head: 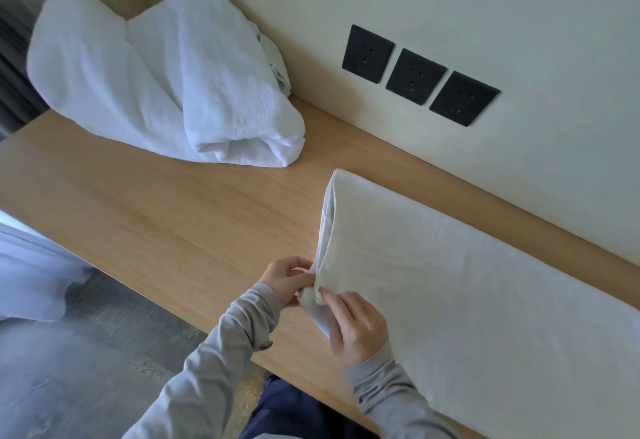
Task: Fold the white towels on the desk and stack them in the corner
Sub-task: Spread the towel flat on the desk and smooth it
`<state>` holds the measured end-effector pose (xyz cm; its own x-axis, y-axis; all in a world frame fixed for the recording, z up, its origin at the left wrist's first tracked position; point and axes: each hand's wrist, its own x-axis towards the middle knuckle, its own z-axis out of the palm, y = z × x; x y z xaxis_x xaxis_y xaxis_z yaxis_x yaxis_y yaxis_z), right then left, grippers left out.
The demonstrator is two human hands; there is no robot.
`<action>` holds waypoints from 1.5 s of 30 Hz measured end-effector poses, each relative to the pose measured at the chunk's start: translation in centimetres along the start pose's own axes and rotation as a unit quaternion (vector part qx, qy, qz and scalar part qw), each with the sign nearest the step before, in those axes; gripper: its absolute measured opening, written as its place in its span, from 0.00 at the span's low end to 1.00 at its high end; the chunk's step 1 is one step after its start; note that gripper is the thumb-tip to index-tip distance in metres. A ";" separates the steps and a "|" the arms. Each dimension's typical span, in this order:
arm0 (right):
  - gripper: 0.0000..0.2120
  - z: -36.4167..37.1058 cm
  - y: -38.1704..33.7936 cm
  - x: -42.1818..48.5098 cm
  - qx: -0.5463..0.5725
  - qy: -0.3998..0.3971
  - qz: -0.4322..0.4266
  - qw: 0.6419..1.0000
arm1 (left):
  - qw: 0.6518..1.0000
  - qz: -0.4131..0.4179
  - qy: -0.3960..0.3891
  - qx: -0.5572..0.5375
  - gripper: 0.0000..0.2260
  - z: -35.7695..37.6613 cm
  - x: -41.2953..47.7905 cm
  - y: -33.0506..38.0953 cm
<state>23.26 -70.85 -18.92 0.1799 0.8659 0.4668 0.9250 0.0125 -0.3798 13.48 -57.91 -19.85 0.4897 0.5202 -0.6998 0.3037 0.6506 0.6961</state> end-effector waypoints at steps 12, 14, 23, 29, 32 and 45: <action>0.12 -0.3 -0.8 1.2 -0.007 0.012 -0.010 1.000 | 0.998 0.004 0.019 -0.064 0.05 0.6 -1.0 0.5; 0.10 -0.1 -0.7 0.9 0.003 0.004 -0.008 1.000 | 0.997 0.000 0.017 -0.074 0.04 0.7 -1.2 0.5; 0.11 -0.4 -0.5 0.4 0.204 -0.094 0.159 0.962 | 0.999 -0.008 -0.007 0.049 0.17 0.5 -1.5 0.4; 0.20 -0.8 4.7 5.6 0.212 -0.218 0.222 0.927 | 0.984 0.025 0.036 0.173 0.12 0.7 -2.7 -1.2; 0.25 0.6 8.4 10.9 0.073 -0.310 0.064 0.946 | 0.968 0.051 0.074 0.234 0.11 1.0 -3.4 -1.7; 0.25 9.4 15.1 25.6 -0.312 -0.589 -0.154 0.730 | 0.980 0.007 0.100 0.172 0.09 -3.5 -1.9 -4.0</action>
<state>38.69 -43.82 -20.17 -0.1413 0.7036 -0.6965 0.8996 0.3850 0.2064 8.47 -59.60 -21.89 0.3354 0.6486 -0.6832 0.5729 0.4353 0.6945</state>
